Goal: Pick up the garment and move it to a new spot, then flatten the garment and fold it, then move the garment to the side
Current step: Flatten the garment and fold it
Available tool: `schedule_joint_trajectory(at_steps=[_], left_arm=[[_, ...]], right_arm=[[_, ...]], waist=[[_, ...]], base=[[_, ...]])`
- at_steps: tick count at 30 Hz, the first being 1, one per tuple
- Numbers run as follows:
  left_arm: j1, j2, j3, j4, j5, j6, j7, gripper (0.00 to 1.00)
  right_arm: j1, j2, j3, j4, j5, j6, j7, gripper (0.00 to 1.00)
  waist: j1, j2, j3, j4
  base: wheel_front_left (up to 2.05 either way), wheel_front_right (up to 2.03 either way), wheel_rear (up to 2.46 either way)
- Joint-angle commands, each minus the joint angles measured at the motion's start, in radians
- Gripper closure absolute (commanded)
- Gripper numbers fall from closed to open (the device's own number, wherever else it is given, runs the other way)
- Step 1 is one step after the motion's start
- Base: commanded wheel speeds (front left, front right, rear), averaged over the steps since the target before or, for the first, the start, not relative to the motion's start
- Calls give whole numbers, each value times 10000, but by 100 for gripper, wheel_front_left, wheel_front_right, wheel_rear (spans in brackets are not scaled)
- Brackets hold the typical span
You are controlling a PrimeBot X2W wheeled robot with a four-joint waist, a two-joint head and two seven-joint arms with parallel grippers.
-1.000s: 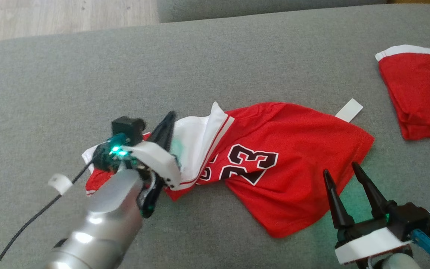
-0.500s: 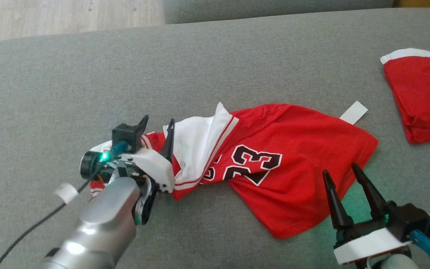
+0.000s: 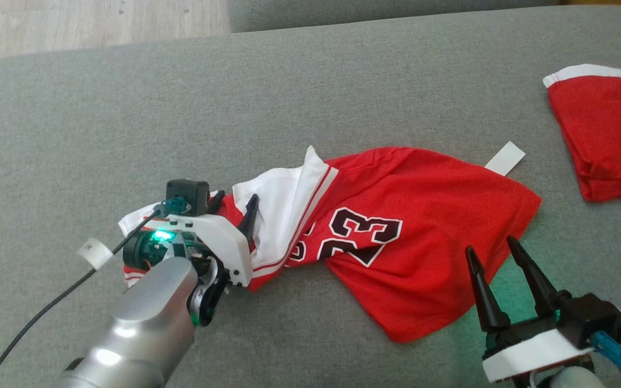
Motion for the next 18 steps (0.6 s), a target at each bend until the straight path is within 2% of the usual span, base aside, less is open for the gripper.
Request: schedule_joint_trajectory(at_steps=[1,3,6,7,8,11,15,18], left_arm=[[-417,225,211,-193,24,-48,-54,12],[-453,199,170,-188,74,-95,-159,43],[-511,135,145,-123,108,-105,-273,73],[-529,120,141,-94,110,-114,-297,93],[-546,107,134,-62,109,-129,-311,100],[-603,104,109,2,131,-212,-402,100],[-858,247,115,-156,476,-98,-1171,100],[-1262,671,138,-731,960,113,-1941,100]], right_arm=[[-284,-160,158,-270,24,-9,-55,0],[-272,-156,155,-281,19,-9,-55,0],[-269,-121,181,-278,6,-9,-55,0],[-276,-111,197,-276,7,-9,-55,0],[-286,-107,210,-275,11,-9,-55,0],[-315,-92,219,-269,18,-9,-55,0],[-291,-81,88,-293,14,-9,-55,0],[-358,-29,-201,-282,192,-9,-55,0]], waist=[[0,0,0,-10],[0,0,12,-19],[0,0,30,-44],[0,0,35,-52],[0,0,40,-61],[0,0,46,-95],[0,0,24,-45],[0,0,103,74]], base=[[0,0,0],[0,0,0],[0,0,0],[0,0,0],[0,0,0],[0,0,0],[0,0,0],[0,0,0]])
